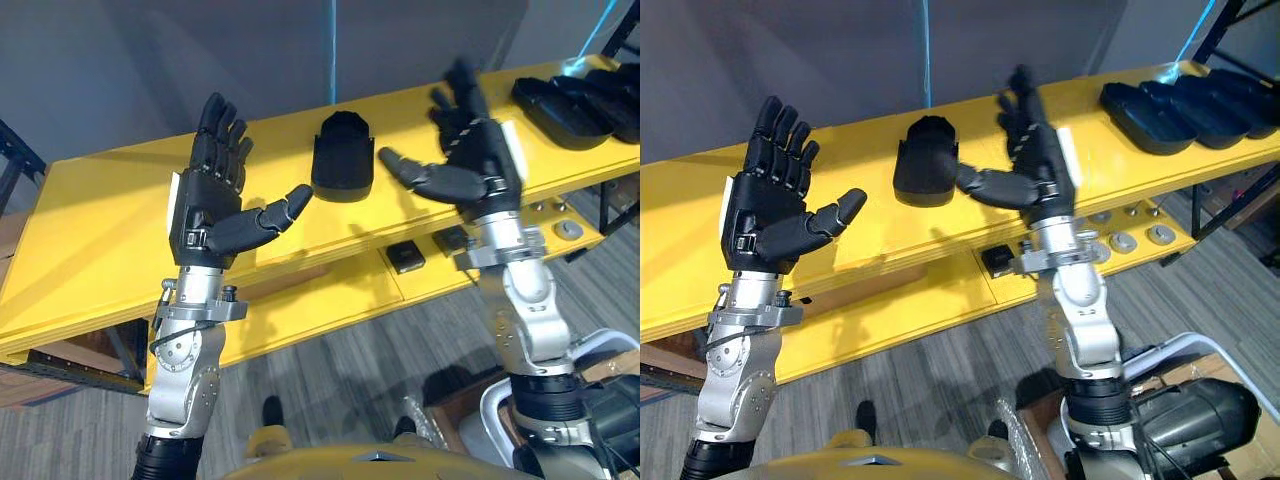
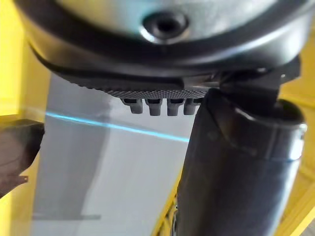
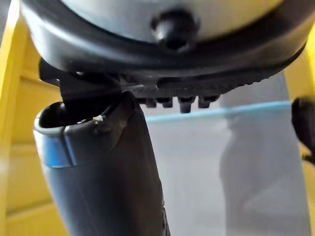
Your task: Walk over and take three plastic housings, then place them on the shelf
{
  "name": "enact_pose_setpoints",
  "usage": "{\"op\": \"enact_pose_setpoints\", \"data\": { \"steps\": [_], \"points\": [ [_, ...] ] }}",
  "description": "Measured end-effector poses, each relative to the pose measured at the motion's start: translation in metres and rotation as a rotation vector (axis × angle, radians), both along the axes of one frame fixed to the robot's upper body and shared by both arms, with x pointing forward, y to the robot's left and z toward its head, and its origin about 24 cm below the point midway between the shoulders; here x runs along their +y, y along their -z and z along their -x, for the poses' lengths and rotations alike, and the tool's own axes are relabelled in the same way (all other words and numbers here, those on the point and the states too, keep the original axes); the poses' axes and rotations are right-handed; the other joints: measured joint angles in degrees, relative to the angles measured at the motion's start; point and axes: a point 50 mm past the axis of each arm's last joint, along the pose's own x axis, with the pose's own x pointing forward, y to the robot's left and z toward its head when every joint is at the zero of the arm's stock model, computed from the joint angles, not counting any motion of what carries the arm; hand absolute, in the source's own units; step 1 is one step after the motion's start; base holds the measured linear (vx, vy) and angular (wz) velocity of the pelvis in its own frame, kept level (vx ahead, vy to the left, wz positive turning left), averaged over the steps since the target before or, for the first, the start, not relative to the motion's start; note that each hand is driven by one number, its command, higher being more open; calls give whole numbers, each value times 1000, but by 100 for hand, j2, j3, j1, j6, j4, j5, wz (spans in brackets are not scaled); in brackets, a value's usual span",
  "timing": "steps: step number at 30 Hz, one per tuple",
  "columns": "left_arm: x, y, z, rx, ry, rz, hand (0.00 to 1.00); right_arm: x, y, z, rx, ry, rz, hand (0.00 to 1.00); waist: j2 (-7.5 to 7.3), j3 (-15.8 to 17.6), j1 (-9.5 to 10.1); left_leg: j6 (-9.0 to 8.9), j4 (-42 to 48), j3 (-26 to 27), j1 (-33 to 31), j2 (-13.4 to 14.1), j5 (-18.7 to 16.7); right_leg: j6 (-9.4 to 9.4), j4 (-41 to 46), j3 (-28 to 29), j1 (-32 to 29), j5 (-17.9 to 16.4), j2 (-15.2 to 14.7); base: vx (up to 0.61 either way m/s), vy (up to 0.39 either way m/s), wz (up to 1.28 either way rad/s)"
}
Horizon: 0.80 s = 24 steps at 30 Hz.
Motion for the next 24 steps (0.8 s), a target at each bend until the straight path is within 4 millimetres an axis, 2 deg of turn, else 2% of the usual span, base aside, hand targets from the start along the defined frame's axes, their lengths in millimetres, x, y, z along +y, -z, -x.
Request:
{"op": "enact_pose_setpoints", "data": {
  "steps": [2,5,9,12,17,21,24],
  "points": [
    [3,-2,5,-2,-51,16,100,20,4,3,-2,-71,-9,100,-42,-37,51,3,0,-79,1,-20,-1,-15,9,-50,54,-6,-7,33,-10,16],
    [12,-4,8,-13,-134,47,100,38,6,5,6,-120,-38,100,-47,-46,170,3,0,-163,0,-38,-1,-25,16,-145,114,-26,-19,6,-2,16],
    [27,-7,22,-55,-265,118,100,59,14,6,55,-156,-99,100,-59,-95,177,12,-1,-230,-1,-64,-9,-22,14,-207,165,-67,-35,-4,2,10],
    [36,-12,36,-109,-338,172,100,73,27,4,133,-162,-132,100,-62,-230,237,12,-1,-303,-54,-85,-14,-40,10,-285,173,-92,-47,-4,2,12],
    [44,-31,59,-281,-383,296,100,105,64,-1,336,-148,-149,100,-31,-372,420,-9,-1,-489,-89,-101,-28,-30,14,-470,259,-160,-41,-14,-4,16],
    [47,-38,68,-330,-412,297,100,123,77,-9,429,-132,-154,100,32,-416,575,-1,-1,-622,-162,-108,-24,-32,14,-587,247,-172,-28,-38,-3,17],
    [48,-32,70,-282,-428,285,100,138,82,-12,469,-137,-145,100,75,-439,647,-1,-1,-682,-193,-116,-14,-35,12,-650,256,-181,-28,-13,0,11]
  ]
}}
